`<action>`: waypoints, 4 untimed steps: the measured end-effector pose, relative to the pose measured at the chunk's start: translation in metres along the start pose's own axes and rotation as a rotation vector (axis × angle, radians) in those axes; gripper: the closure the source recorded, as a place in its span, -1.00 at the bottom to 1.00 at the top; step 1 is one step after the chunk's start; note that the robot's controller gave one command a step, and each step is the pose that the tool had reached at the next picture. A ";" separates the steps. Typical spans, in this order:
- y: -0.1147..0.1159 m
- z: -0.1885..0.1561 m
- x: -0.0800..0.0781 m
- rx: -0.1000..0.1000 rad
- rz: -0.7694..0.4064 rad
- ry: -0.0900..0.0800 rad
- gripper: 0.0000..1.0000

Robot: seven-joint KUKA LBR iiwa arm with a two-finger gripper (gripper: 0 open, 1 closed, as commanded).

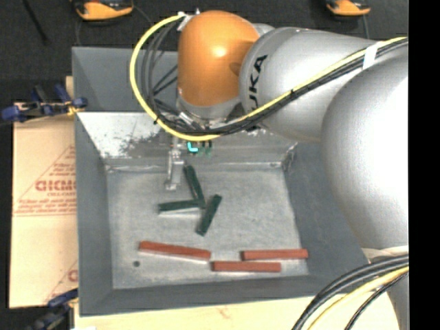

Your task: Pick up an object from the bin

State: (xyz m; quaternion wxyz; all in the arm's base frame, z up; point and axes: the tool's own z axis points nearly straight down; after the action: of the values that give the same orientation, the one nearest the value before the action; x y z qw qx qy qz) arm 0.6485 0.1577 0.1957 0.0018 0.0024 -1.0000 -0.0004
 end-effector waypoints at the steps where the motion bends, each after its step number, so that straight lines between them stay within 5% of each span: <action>1: -0.020 0.107 0.074 0.003 -0.159 0.003 -1.00; 2: -0.055 0.120 0.064 0.001 -0.051 -0.005 -1.00; 3: -0.053 0.119 0.064 0.000 -0.050 -0.005 1.00; 4: -0.037 0.000 0.092 0.000 -0.087 -0.014 1.00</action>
Offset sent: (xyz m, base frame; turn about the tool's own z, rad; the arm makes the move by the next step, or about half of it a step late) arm -0.0721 -0.0182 -0.1033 -0.1596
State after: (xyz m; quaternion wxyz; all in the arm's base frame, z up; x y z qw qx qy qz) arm 0.5564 0.1206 0.1957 -0.0050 0.0458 -0.9989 -0.0005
